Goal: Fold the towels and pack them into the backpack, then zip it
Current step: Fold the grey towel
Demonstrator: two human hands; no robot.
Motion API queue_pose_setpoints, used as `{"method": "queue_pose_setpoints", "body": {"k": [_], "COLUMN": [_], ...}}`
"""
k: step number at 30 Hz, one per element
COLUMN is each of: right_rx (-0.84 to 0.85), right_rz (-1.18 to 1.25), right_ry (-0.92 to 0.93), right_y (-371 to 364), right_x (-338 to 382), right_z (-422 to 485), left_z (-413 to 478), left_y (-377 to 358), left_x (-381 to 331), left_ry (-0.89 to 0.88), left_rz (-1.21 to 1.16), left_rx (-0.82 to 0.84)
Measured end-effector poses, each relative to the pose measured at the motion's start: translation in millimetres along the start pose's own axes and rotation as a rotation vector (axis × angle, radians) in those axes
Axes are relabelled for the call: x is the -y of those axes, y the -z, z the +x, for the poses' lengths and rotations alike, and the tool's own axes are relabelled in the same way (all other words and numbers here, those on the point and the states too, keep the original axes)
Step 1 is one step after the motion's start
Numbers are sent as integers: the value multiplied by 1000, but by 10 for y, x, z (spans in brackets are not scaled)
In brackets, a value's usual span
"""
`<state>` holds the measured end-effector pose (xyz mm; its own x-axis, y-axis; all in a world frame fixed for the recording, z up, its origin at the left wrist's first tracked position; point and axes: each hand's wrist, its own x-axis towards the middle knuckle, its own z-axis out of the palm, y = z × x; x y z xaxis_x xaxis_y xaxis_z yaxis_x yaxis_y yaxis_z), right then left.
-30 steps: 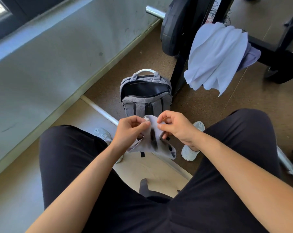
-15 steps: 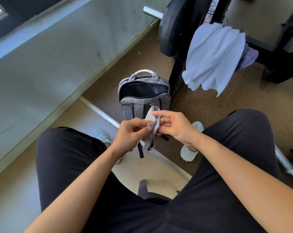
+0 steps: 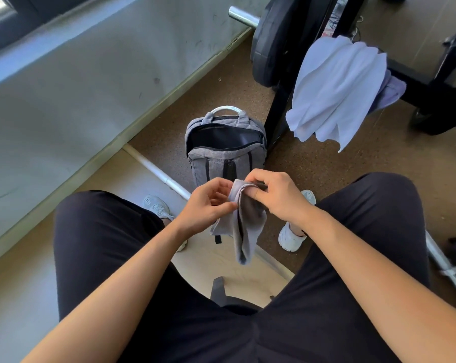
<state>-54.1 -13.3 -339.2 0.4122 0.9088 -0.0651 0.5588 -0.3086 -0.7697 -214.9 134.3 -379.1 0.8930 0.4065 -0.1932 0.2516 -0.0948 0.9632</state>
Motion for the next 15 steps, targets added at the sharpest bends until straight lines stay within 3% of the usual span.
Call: {"method": "queue_pose_setpoints", "body": {"k": [5,11,15], "right_rx": [-5,-60,-136], "right_rz": [62,188,226], "right_ry": [-23,43,61], "right_y": [51,73,124], "right_x": [64,87,44], "right_z": [-53,-64,-61], "left_z": [46,112,177], "left_y": [-81,-126,-155], "left_x": [120,160,246], "left_ry": [-14,-84,-28], "left_rz": [341,518,647], "left_rx": [-74,-216,-191]}}
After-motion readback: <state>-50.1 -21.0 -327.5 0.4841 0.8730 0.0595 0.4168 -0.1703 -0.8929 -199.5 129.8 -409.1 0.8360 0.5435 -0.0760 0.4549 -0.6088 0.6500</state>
